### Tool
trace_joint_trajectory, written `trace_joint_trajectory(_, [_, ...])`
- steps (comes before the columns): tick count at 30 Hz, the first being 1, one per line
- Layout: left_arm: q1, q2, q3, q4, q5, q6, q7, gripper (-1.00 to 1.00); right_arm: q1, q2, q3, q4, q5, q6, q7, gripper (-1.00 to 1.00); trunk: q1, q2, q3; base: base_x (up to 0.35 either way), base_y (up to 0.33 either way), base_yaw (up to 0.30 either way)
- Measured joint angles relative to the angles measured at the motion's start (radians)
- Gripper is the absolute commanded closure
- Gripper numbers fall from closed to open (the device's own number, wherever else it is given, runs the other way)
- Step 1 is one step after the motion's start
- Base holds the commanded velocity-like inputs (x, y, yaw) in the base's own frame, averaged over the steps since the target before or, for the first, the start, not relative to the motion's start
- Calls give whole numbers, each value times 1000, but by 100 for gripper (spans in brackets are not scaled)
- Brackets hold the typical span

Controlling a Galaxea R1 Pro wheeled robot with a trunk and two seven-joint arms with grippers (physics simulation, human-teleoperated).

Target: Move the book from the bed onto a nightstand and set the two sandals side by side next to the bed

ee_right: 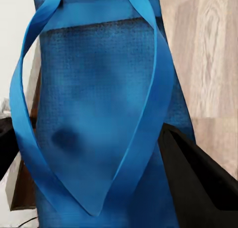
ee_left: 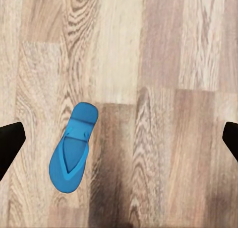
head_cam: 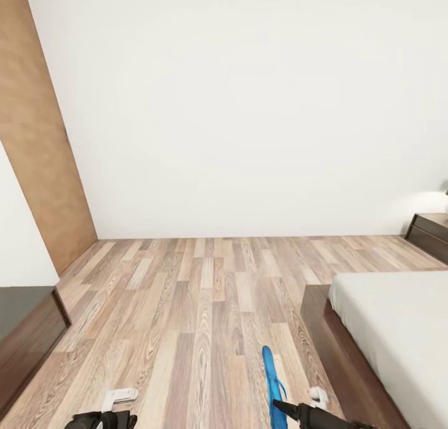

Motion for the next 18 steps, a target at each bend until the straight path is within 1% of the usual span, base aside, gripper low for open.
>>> trace_joint_trajectory(3, [0, -2, 0, 0, 1, 0, -1, -100, -2, 38, -2, -91, -5, 121, -29, 100, 12, -21, -9, 0, 0, 0])
trace_joint_trajectory(5, [0, -4, 0, 0, 1, 0, -1, -100, -2, 47, -2, -144, -7, 163, -44, 100, 19, -35, -16, 0, 0, 0])
trace_joint_trajectory(6, [0, -5, 0, 0, 1, 0, -1, -100, -4, 52, -3, -207, -13, 208, -61, 100, 23, -42, -19, 0, 0, 0])
trace_joint_trajectory(7, [0, -5, 0, 0, 1, 0, -2, -100, -3, 54, -1, -222, -8, 217, -64, 100, 27, -49, -22, 0, 0, 0])
trace_joint_trajectory(9, [0, -6, 0, 0, 2, 2, -3, -100, -4, 55, -2, -255, -13, 243, -83, 100, 35, -63, -28, 0, 0, 0])
trace_joint_trajectory(11, [0, -6, 0, 0, 3, 2, -3, -100, -6, 56, -2, -271, -24, 258, -118, 100, 42, -77, -35, 0, 0, 0])
trace_joint_trajectory(13, [0, -6, 0, 0, 3, 2, -3, -100, -6, 57, -2, -275, -38, 262, -135, 100, 50, -91, -41, 0, 0, 0])
trace_joint_trajectory(14, [0, -6, 0, 0, 3, 2, -3, -100, -7, 57, -3, -278, -68, 265, -154, 100, 54, -98, -44, 0, 0, 0])
trace_joint_trajectory(16, [0, -6, 0, 0, 3, 2, -3, -100, -7, 56, -3, -279, -95, 265, -164, 100, 61, -112, -50, 0, 0, 0])
trace_joint_trajectory(17, [0, -8, 0, 0, 3, 2, -4, -100, -7, 56, -4, -279, -122, 266, -168, 100, 65, -119, -53, 0, 0, 0])
trace_joint_trajectory(18, [0, -9, 0, 0, 3, 1, -4, -100, -7, 56, -4, -278, -134, 266, -169, 100, 69, -126, -56, 0, 0, 0])
